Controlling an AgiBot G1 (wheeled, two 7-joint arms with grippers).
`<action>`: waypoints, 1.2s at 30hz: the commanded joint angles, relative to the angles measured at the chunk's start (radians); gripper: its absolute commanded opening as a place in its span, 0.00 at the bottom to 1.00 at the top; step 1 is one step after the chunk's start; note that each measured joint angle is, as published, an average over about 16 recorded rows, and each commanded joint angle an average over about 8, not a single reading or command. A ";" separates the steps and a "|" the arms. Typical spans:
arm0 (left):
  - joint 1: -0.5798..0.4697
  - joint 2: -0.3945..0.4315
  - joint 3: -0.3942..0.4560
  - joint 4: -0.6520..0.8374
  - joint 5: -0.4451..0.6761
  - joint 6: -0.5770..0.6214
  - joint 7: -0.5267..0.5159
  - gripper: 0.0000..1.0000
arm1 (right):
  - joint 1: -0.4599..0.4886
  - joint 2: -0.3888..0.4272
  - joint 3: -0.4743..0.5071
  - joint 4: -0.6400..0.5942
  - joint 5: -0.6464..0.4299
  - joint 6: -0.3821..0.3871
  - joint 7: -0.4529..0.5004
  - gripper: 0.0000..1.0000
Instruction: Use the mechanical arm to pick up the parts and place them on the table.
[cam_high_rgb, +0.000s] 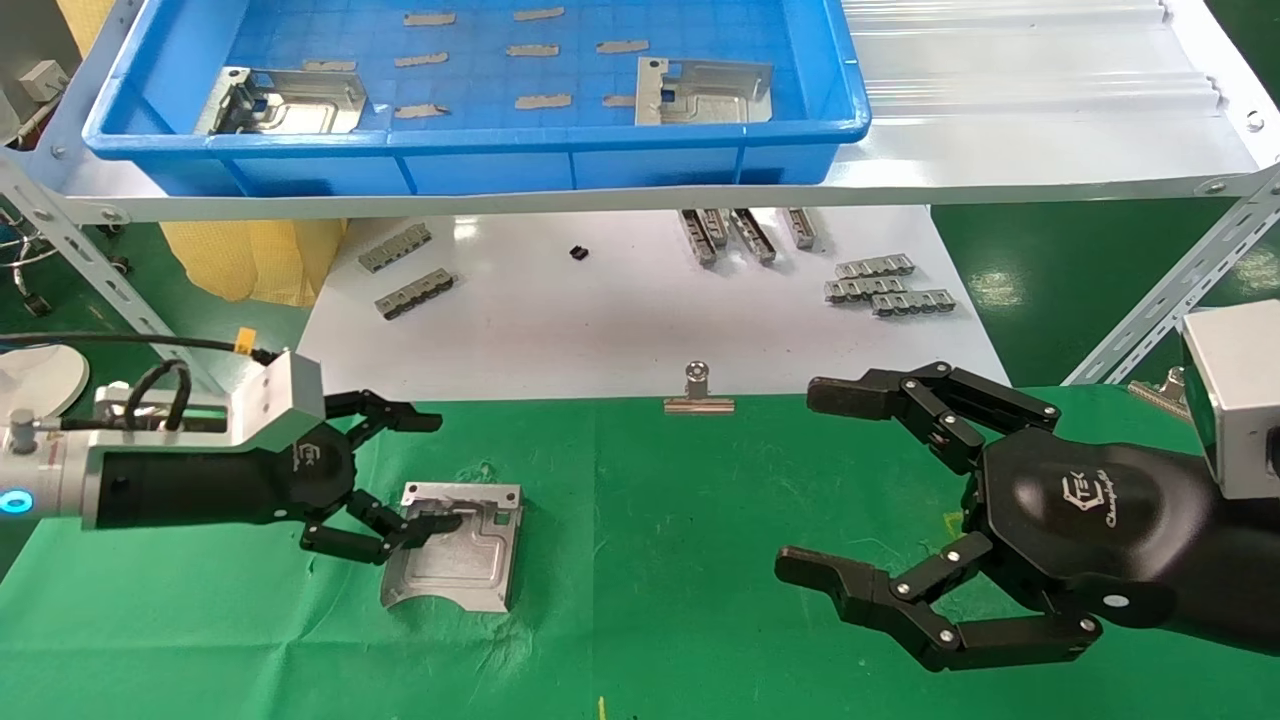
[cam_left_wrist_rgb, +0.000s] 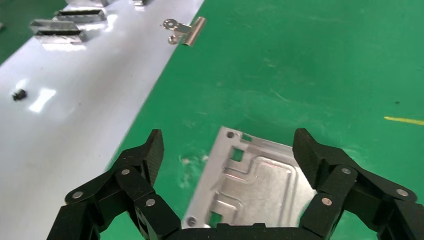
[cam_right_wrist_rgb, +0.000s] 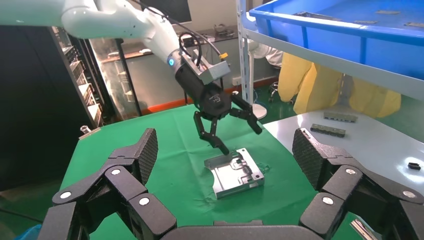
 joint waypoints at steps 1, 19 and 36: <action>0.018 -0.011 -0.012 -0.033 -0.016 -0.002 -0.020 1.00 | 0.000 0.000 0.000 0.000 0.000 0.000 0.000 1.00; 0.222 -0.134 -0.143 -0.426 -0.188 -0.032 -0.244 1.00 | 0.000 0.000 0.000 0.000 0.000 0.000 0.000 1.00; 0.416 -0.250 -0.268 -0.798 -0.351 -0.059 -0.456 1.00 | 0.000 0.000 0.000 0.000 0.000 0.000 0.000 1.00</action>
